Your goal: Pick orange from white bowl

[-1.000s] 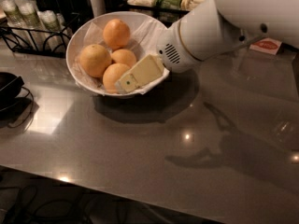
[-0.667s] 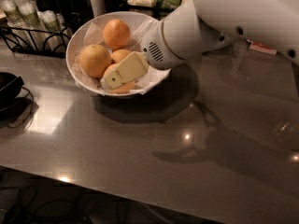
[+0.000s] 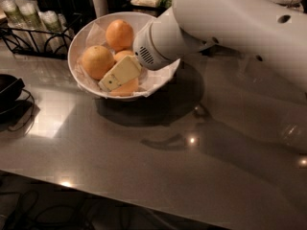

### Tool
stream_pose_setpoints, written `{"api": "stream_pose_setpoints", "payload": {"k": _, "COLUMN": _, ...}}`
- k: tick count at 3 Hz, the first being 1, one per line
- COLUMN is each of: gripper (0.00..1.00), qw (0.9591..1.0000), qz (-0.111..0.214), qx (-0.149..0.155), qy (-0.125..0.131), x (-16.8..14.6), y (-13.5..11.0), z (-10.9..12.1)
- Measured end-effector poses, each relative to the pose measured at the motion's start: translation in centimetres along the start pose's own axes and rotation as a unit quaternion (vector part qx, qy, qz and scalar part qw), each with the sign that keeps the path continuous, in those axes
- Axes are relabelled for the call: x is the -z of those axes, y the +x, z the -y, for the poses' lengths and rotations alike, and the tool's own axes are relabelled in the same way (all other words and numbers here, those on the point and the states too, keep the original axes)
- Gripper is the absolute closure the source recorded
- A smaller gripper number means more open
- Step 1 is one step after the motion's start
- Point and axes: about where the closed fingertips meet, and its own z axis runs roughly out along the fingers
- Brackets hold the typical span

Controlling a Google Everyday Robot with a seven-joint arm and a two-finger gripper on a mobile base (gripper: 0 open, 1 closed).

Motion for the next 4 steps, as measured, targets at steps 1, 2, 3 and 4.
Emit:
{"api": "stream_pose_setpoints", "payload": {"k": 1, "gripper": 0.02, "qw": 1.0000, "qz": 0.000, "qx": 0.000, "qy": 0.000, "x": 0.00, "y": 0.00, "z": 0.00}}
{"api": "stream_pose_setpoints", "payload": {"k": 2, "gripper": 0.05, "qw": 1.0000, "qz": 0.000, "qx": 0.000, "qy": 0.000, "x": 0.00, "y": 0.00, "z": 0.00}}
{"api": "stream_pose_setpoints", "payload": {"k": 3, "gripper": 0.23, "qw": 1.0000, "qz": 0.000, "qx": 0.000, "qy": 0.000, "x": 0.00, "y": -0.01, "z": -0.01}}
{"api": "stream_pose_setpoints", "payload": {"k": 4, "gripper": 0.43, "qw": 1.0000, "qz": 0.000, "qx": 0.000, "qy": 0.000, "x": -0.01, "y": -0.02, "z": -0.02}}
